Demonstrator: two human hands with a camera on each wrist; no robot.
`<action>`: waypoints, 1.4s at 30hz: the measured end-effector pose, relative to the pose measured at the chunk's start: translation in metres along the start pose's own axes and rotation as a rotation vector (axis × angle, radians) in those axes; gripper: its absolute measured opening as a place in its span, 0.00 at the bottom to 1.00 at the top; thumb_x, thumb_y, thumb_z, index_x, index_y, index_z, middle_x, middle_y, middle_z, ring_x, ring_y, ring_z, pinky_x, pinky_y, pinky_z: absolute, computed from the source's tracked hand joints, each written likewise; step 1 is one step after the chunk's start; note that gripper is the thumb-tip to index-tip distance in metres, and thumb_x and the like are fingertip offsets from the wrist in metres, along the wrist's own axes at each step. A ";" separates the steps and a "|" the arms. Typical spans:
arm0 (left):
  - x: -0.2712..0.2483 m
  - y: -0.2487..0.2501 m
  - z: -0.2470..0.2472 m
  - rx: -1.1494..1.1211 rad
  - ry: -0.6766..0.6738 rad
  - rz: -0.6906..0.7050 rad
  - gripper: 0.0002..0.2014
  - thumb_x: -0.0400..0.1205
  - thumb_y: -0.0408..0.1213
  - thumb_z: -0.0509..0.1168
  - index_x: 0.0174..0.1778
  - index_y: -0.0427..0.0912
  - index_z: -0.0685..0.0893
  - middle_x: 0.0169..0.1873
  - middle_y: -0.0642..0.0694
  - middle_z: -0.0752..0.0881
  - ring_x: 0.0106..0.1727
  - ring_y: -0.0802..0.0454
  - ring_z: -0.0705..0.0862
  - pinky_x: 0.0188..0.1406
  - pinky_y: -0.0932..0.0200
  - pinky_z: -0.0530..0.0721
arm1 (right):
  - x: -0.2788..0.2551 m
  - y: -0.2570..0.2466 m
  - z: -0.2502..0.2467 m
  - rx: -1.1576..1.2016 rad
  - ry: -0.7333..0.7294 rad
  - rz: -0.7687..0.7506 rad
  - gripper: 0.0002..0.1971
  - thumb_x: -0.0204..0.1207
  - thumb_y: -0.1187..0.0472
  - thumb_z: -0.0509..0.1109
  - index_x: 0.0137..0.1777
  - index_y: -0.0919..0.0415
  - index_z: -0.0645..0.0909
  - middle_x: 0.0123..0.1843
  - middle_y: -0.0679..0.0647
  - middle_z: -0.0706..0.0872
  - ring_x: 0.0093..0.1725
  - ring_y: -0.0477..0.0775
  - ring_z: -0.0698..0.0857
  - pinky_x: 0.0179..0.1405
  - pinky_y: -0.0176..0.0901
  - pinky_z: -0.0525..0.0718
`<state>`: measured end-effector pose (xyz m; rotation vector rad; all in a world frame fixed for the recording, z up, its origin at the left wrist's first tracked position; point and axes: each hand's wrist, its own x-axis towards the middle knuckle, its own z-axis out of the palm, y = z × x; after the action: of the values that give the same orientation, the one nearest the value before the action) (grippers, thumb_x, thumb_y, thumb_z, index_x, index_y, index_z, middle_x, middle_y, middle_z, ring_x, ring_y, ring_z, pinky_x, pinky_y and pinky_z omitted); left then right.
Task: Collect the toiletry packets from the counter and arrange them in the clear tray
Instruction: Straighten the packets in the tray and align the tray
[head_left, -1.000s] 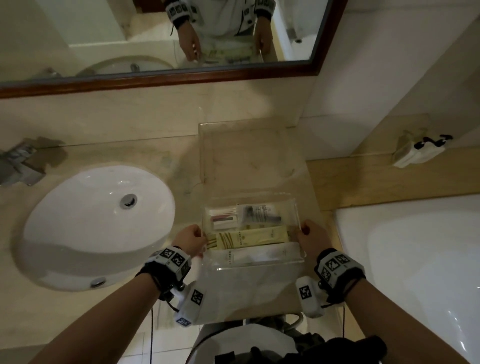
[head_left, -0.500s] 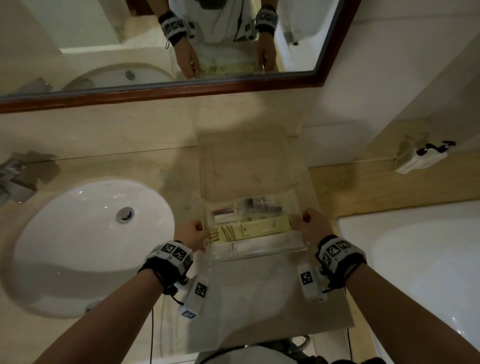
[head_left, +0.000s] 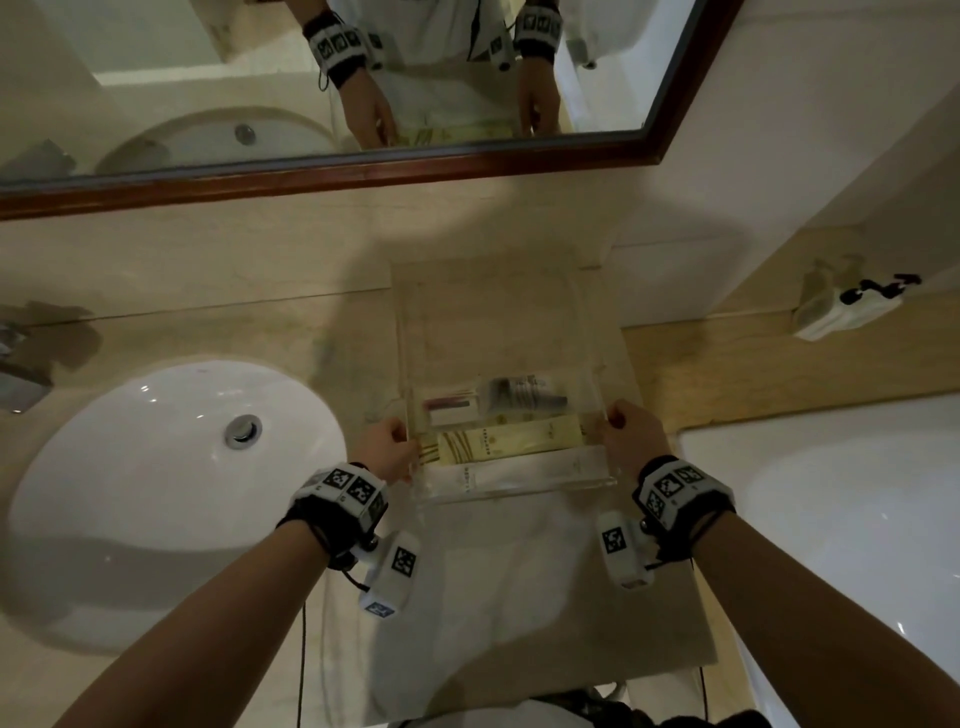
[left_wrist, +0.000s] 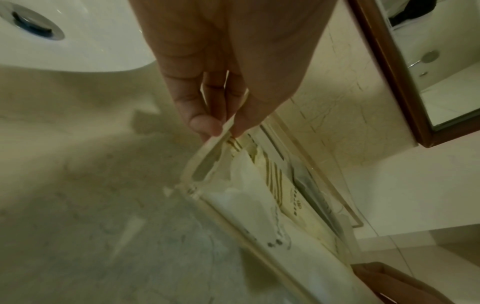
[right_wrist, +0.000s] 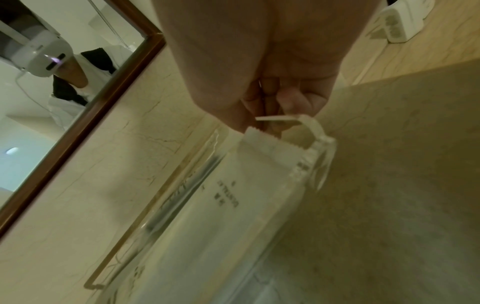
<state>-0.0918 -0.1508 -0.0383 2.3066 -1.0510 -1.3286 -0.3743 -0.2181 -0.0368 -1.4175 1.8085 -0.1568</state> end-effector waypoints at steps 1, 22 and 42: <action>0.002 0.000 -0.001 0.020 0.003 0.002 0.13 0.78 0.29 0.63 0.28 0.42 0.69 0.25 0.44 0.77 0.27 0.47 0.80 0.37 0.50 0.87 | 0.000 0.000 0.001 0.004 0.005 0.002 0.06 0.78 0.66 0.61 0.40 0.65 0.71 0.33 0.55 0.75 0.35 0.55 0.74 0.26 0.39 0.69; 0.000 0.006 0.000 -0.050 0.020 -0.106 0.08 0.78 0.35 0.65 0.32 0.43 0.76 0.26 0.46 0.81 0.33 0.44 0.84 0.44 0.50 0.86 | 0.011 -0.001 0.006 0.041 0.073 -0.044 0.08 0.80 0.59 0.62 0.46 0.65 0.75 0.43 0.58 0.78 0.43 0.56 0.76 0.42 0.43 0.71; -0.025 0.011 0.016 -0.481 -0.056 -0.316 0.06 0.85 0.31 0.55 0.53 0.31 0.67 0.29 0.37 0.77 0.16 0.49 0.81 0.09 0.65 0.79 | 0.006 0.011 -0.003 0.258 -0.134 0.128 0.09 0.81 0.59 0.60 0.50 0.66 0.72 0.30 0.59 0.80 0.26 0.55 0.77 0.25 0.43 0.77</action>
<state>-0.1181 -0.1391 -0.0249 2.1219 -0.3256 -1.5601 -0.3850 -0.2199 -0.0441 -1.1034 1.6950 -0.2155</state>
